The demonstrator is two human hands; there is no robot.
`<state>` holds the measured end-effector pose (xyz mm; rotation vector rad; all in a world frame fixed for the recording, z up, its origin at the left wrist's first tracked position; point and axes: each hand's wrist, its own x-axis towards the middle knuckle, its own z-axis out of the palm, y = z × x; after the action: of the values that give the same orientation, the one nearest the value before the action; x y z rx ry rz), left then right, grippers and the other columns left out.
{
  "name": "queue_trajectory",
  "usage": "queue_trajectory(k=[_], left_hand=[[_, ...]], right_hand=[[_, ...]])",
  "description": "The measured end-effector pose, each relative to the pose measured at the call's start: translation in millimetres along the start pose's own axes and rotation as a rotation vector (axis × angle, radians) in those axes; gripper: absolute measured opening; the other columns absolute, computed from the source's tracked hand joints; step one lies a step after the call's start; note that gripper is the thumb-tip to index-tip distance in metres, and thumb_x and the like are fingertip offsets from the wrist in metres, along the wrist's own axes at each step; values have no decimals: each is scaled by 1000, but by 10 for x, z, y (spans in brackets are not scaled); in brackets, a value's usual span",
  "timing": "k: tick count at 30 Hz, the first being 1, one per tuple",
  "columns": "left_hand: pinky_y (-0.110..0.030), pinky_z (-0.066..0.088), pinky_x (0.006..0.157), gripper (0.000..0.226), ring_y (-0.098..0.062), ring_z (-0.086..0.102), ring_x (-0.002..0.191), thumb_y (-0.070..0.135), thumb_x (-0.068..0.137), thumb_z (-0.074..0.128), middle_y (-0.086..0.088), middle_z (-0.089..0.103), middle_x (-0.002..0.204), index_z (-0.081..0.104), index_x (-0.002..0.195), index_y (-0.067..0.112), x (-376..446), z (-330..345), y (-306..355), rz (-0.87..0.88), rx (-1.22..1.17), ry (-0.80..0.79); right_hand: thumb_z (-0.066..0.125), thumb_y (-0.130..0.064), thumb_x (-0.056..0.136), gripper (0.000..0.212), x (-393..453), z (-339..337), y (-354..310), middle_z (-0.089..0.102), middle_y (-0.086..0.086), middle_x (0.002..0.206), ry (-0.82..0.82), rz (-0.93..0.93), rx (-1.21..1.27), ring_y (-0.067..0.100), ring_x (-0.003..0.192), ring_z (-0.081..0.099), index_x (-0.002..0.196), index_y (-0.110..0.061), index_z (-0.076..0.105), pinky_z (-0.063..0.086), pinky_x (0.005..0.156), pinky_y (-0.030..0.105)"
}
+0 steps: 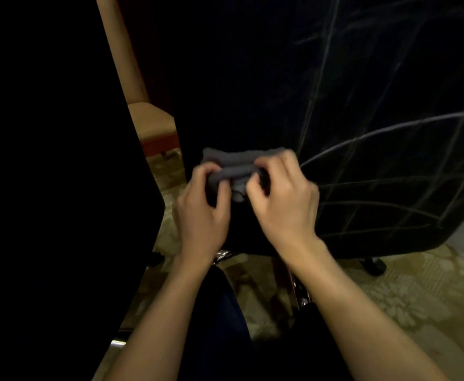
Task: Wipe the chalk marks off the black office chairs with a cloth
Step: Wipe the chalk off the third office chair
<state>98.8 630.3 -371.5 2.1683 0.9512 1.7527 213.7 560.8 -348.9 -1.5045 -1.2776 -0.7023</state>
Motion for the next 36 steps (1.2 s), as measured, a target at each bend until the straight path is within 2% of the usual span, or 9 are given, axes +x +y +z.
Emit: queue_trajectory(k=[3,5,9,11,14,18,26,31,36], left_hand=[[-20,36,66,19,-14,60,80,19,91,60,-4,69,91,61,108,11,12,63,3,10,57,-17],[-17,32,66,21,-14,59,79,15,90,64,-6,70,90,58,111,15,-358,137,-199,6,106,-132],[-24,40,58,21,-19,67,72,22,95,60,-1,69,88,53,114,23,-1175,251,-434,-162,168,-358],[-25,42,58,21,-20,67,71,17,94,63,2,69,88,56,113,21,-1273,297,-388,-230,150,-338],[-31,50,63,20,-16,67,78,18,94,60,5,68,95,57,114,21,-971,282,-156,-167,31,-218],[-24,45,74,18,-9,61,88,17,96,56,5,64,101,56,114,15,-587,383,92,-122,-52,-114],[-41,54,61,21,-26,68,78,38,94,40,-1,69,99,44,113,33,-1432,579,-141,-278,117,-368],[-38,54,75,25,-22,66,91,31,93,47,-1,68,106,55,115,21,-1012,625,191,-178,-3,-207],[-32,49,72,21,-20,65,89,29,92,47,-3,66,102,47,113,25,-893,722,276,-170,-2,-165]], right_hand=[[59,-22,90,21,-26,6,66,61,11,98,-42,-7,-28,29,56,61,99,-5,66,50,42,36],[57,-24,90,21,-432,77,227,60,11,98,-119,-6,-65,30,53,61,98,-7,65,48,39,35],[55,-24,91,21,-1244,195,539,59,7,97,-302,94,-90,22,49,60,96,-8,66,47,39,28],[56,-23,92,20,-1321,165,580,59,6,96,-319,107,-64,21,50,61,97,-8,67,48,39,29],[58,-22,92,19,-980,30,545,62,7,96,-185,61,-57,23,58,64,99,-8,69,51,44,34],[63,-18,90,16,-557,-99,506,63,7,99,-57,32,-59,19,58,62,101,-6,68,50,44,31],[57,-23,93,19,-1477,17,909,61,2,95,-215,92,-104,16,60,64,97,-9,70,48,48,25],[60,-17,93,14,-1022,-198,923,65,8,98,-70,55,-25,25,71,68,100,-8,69,55,54,35],[62,-13,89,13,-764,-197,916,65,11,97,-8,7,-13,25,68,65,100,-6,65,54,54,35]])
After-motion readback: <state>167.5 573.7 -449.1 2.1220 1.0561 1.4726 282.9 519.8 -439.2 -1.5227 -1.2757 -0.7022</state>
